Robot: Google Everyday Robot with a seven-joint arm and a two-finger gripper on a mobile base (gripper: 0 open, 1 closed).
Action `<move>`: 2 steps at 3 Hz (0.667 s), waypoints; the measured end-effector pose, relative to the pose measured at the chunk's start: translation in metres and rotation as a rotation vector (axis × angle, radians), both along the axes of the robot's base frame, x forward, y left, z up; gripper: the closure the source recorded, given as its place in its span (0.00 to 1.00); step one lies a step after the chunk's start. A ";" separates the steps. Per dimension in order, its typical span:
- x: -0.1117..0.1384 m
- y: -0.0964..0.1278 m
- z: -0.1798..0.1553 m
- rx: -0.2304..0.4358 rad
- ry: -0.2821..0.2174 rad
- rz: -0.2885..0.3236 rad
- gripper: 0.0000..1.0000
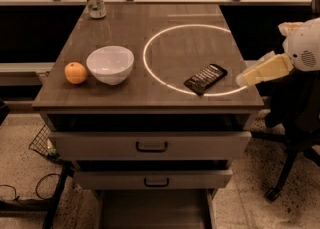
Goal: Place rxbar chocolate into bottom drawer
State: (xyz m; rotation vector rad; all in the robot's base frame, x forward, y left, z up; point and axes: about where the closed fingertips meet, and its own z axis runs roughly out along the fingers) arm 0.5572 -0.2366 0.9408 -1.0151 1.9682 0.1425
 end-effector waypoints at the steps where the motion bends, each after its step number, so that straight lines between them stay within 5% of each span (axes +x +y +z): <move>1: 0.025 -0.002 0.002 0.080 -0.107 -0.014 0.00; 2: 0.028 0.001 0.004 0.083 -0.123 -0.009 0.00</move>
Offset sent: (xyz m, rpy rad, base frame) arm 0.0226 -0.0015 0.0023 0.0726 -0.0973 -0.0136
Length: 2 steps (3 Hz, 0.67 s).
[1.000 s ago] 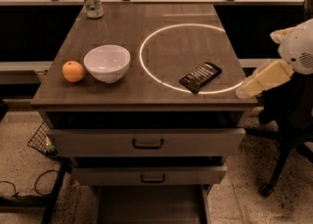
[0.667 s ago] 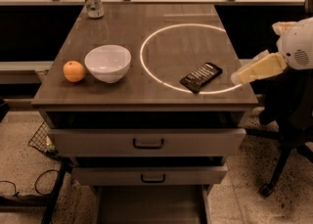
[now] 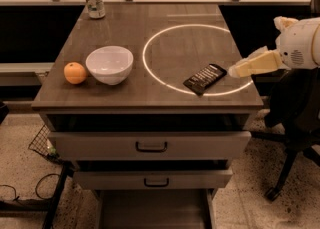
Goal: Place rxbar chocolate into bottom drawer
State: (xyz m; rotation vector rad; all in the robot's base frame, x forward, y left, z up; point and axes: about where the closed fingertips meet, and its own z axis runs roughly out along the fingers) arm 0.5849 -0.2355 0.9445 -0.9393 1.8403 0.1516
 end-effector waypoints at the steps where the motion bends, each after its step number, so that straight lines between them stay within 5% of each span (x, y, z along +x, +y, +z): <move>1: 0.006 0.009 -0.018 0.020 0.034 0.005 0.00; 2: 0.016 0.025 -0.042 0.084 0.066 0.013 0.00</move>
Offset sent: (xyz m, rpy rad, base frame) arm 0.0279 0.0402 -0.0699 0.1699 0.1013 0.0167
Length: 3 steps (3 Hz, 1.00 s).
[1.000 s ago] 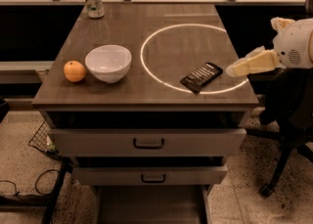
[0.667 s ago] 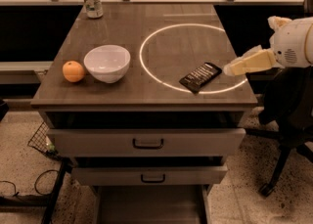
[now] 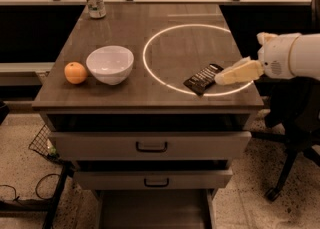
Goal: Place rxbar chocolate into bottom drawer
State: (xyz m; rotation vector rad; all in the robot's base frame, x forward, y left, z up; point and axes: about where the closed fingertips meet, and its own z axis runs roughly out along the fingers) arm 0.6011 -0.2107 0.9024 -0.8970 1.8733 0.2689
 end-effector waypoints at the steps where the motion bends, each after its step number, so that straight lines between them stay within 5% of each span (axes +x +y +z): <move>1: 0.007 0.010 -0.011 0.061 -0.006 0.008 0.00; 3: 0.018 0.023 -0.024 0.163 -0.041 0.056 0.00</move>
Offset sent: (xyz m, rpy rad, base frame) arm 0.0192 0.0206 -0.0255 0.1897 -0.0476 0.0430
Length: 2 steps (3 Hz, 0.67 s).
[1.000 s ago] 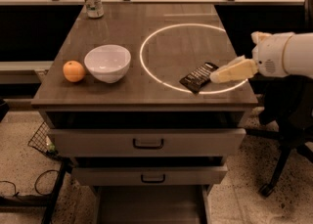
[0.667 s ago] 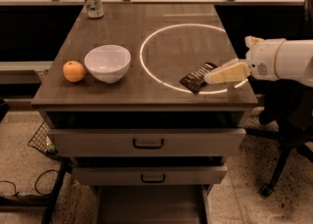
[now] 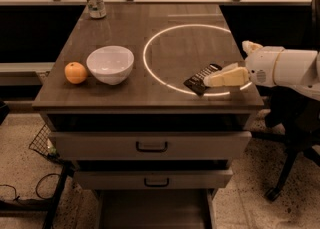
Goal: Place rxbar chocolate into bottom drawer
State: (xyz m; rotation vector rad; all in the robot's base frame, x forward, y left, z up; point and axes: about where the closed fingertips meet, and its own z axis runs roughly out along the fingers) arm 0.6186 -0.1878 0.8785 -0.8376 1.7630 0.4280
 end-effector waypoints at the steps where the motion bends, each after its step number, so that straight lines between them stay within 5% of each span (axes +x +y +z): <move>1: 0.003 0.003 -0.008 0.033 -0.007 0.020 0.00; 2: 0.000 0.026 -0.029 0.083 -0.030 0.050 0.00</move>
Offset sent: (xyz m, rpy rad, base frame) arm 0.0033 0.0044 -0.0224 0.1005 -0.0277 0.0416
